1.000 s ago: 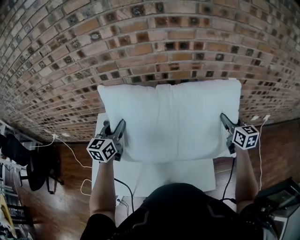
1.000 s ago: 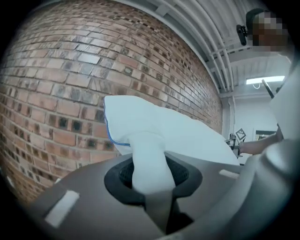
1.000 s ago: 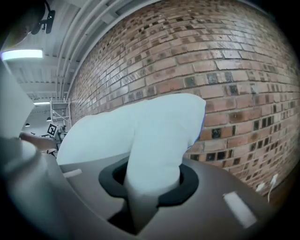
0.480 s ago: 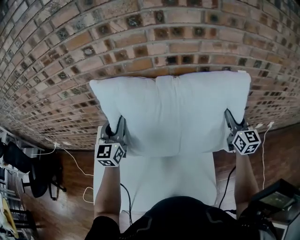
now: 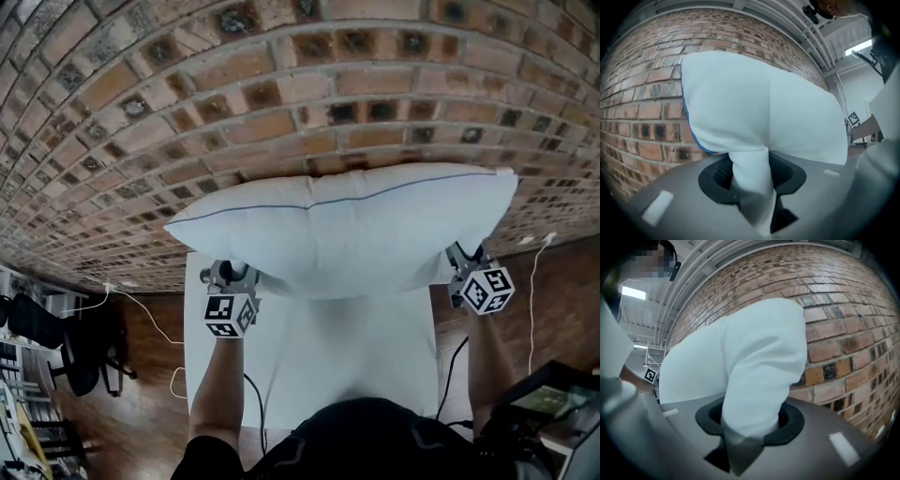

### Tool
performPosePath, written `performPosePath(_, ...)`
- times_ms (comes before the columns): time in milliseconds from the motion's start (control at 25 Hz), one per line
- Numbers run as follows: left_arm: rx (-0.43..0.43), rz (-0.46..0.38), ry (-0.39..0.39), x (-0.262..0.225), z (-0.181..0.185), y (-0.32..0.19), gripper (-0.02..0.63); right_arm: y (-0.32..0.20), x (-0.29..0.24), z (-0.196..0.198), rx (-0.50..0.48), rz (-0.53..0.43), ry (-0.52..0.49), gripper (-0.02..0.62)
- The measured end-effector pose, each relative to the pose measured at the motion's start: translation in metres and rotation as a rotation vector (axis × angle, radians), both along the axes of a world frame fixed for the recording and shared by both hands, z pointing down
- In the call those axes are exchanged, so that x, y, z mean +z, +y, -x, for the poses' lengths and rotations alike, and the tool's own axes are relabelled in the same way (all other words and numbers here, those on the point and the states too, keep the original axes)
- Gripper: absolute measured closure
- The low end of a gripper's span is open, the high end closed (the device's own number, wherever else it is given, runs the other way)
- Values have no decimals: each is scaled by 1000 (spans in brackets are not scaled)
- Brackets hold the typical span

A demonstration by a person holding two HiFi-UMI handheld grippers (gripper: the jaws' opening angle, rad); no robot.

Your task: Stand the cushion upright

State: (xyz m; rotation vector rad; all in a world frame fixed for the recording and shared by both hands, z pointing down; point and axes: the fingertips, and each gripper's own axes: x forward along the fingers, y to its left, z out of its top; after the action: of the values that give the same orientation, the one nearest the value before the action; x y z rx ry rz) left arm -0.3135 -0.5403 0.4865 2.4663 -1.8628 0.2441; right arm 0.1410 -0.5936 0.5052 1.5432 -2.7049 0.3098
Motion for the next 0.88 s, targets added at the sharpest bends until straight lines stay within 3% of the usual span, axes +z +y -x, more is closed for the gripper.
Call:
performPosePath(120,-13,105,21,32,2,7,457,3,28,3,-20,79,-2,420)
performPosePath(320,-10,154,89,38,-1,18,454,5,27,-1,-34,123,-37,412)
performPosePath(400,-18,170,90,42,4,22,435,8,31,-4,-32,139,-43,370)
performPosePath(640,-150,199,61,39,27,36,381,17,32,-17,-33,223,-44,255)
performPosePath(880,-172,211,15,33,29,51,367,28,34,-44,-36,292,9,197)
